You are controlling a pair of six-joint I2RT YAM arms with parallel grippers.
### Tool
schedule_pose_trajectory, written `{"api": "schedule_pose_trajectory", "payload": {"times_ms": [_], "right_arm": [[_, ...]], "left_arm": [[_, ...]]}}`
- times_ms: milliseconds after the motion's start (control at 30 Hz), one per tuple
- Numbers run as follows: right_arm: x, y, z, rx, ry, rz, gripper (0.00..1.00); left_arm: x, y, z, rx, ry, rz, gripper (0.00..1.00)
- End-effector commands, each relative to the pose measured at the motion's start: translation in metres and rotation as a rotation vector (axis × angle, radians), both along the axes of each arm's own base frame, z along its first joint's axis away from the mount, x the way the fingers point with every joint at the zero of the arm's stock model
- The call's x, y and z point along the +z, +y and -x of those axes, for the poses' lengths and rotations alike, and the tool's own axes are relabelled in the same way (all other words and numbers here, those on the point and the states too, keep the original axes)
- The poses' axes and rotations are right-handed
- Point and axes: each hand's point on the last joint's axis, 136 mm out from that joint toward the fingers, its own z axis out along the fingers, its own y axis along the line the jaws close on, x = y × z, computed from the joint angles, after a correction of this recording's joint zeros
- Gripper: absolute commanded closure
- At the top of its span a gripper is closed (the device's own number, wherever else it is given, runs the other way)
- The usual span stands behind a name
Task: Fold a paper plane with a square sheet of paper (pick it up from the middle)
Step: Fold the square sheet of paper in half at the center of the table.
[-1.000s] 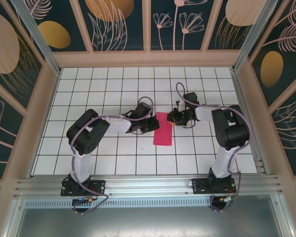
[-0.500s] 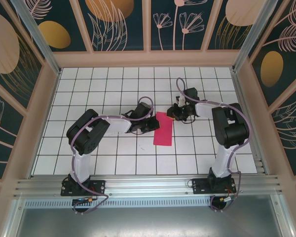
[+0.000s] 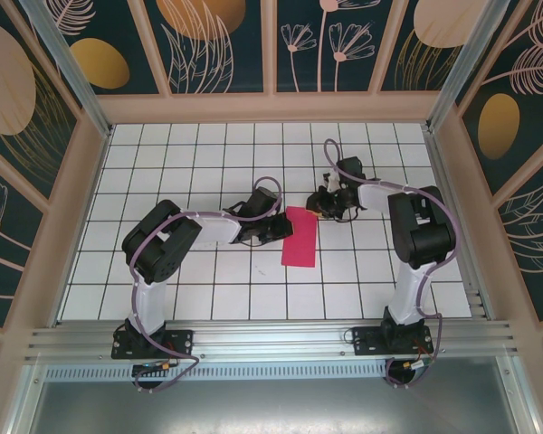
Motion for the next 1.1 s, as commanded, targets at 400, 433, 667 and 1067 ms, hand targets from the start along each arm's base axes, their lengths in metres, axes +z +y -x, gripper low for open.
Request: {"api": "schedule_pose_trajectory", "payload": {"times_ms": [400,433,667,1067], "right_arm": [[-0.032,-0.013,-0.001,-0.021,0.042,0.046,0.79],[-0.037,-0.014,0.000,-0.024,0.051,0.058,0.79],[-0.025,-0.016,-0.005,-0.029,0.034,0.060,0.79],[0.003,-0.012,-0.012,-0.026,-0.014,0.016,0.78]], "left_arm": [[-0.043,0.023,0.026,-0.011,0.096,-0.138,0.88],[-0.044,0.023,0.026,-0.012,0.097,-0.139,0.88],[-0.043,0.023,0.026,-0.010,0.096,-0.141,0.88],[-0.042,0.023,0.026,-0.011,0.093,-0.138,0.88]]}}
